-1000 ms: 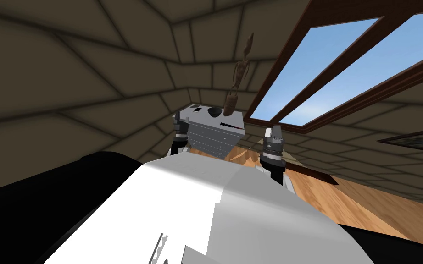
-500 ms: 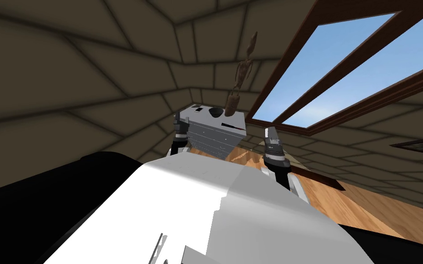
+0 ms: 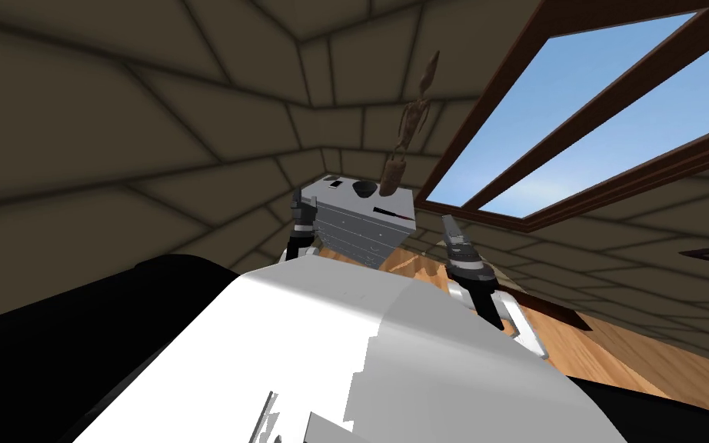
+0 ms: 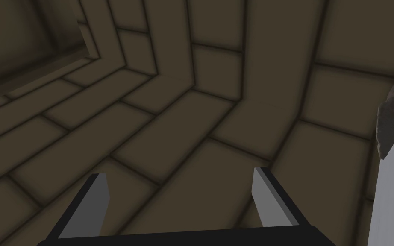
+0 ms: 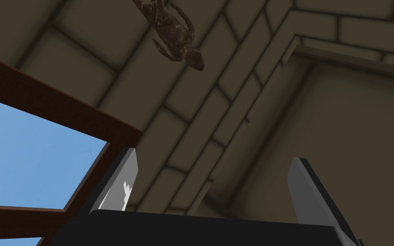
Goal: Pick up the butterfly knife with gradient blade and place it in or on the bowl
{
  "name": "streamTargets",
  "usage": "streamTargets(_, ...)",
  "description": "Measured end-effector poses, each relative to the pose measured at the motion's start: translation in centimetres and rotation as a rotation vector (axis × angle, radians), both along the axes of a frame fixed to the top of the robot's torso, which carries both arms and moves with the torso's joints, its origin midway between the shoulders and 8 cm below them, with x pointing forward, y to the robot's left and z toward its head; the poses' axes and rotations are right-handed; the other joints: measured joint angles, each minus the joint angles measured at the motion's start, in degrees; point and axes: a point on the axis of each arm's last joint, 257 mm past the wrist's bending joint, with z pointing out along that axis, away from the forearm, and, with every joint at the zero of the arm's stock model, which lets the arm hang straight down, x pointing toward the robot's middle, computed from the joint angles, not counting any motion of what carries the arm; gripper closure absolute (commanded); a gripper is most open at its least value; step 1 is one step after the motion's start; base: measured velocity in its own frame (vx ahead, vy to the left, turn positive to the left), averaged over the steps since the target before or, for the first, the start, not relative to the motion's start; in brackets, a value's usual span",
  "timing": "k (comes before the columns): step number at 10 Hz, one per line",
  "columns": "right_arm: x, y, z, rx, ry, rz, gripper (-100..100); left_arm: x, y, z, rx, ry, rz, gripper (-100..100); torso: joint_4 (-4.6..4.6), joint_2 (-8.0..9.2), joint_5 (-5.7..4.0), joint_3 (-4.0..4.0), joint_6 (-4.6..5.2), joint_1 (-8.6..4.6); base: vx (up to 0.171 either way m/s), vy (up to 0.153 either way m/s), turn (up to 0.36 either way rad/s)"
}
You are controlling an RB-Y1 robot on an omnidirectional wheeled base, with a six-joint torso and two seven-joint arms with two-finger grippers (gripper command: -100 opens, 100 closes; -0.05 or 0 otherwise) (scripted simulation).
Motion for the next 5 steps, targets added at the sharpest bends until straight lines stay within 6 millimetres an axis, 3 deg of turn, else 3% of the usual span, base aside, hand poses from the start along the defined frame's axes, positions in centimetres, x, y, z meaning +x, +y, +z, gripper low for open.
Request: streamTargets(5,0.1,0.21,-1.05,-0.171,0.024,0.054,-100,0.0,0.0,0.0,0.0,0.0,0.0,0,0.0,0.01,0.0,0.0,0.01,0.01,0.012,0.009,0.051)
